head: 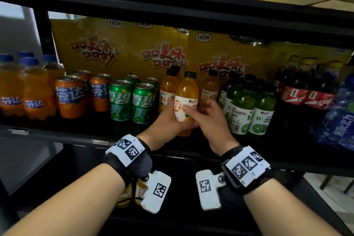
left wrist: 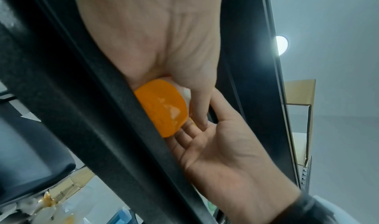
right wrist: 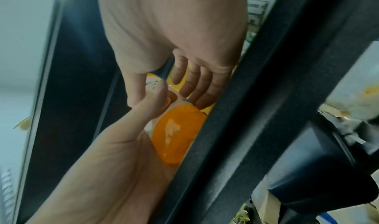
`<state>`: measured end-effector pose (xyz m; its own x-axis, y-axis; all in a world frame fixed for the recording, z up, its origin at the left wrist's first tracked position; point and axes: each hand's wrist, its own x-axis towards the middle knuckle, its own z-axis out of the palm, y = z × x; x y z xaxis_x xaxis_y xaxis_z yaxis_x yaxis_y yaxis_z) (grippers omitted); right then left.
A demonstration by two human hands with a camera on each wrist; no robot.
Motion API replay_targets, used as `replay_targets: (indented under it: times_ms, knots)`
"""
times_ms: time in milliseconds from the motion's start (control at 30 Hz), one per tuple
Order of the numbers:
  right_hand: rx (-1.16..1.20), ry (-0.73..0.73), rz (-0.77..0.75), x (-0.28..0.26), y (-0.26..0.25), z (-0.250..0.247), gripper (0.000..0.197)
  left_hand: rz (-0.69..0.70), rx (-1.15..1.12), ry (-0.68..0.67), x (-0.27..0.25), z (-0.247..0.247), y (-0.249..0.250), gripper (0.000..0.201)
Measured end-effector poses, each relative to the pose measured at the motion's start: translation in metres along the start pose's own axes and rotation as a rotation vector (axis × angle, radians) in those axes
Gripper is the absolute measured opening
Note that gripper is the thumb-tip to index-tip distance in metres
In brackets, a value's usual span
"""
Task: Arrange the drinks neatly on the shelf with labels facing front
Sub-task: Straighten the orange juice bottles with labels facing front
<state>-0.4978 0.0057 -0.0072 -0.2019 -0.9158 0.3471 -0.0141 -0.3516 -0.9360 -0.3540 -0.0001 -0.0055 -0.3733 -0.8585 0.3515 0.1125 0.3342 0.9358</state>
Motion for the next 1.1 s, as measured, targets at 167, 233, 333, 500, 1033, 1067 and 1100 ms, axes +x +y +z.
replay_targets:
  times_ms: [167,233,333,500,1033,1067,1100]
  knots:
    - [0.098,0.054,0.004,0.005,0.009,-0.005,0.024,-0.125,-0.053,0.026,0.008,-0.004,-0.005,0.064]
    - [0.082,0.060,-0.023,0.003,0.012,-0.005,0.025,-0.145,-0.083,0.031,0.009,-0.008,-0.007,0.062]
    - [0.061,0.032,-0.048,0.001,0.014,-0.004,0.036,-0.112,-0.086,0.058,0.007,-0.010,-0.010,0.061]
    - [0.116,0.021,-0.002,0.002,0.014,-0.006,0.026,-0.049,-0.062,0.044,0.004,-0.008,-0.011,0.063]
    - [0.221,-0.029,0.103,0.001,0.008,-0.010,0.032,-0.144,-0.189,0.094,0.004,-0.008,-0.005,0.051]
    - [0.223,-0.008,0.099,0.001,0.008,-0.010,0.032,-0.141,-0.181,0.089,0.003,-0.007,-0.004,0.052]
    - [0.219,0.012,0.095,0.001,0.008,-0.010,0.032,-0.139,-0.172,0.076,0.003,-0.007,-0.004,0.051]
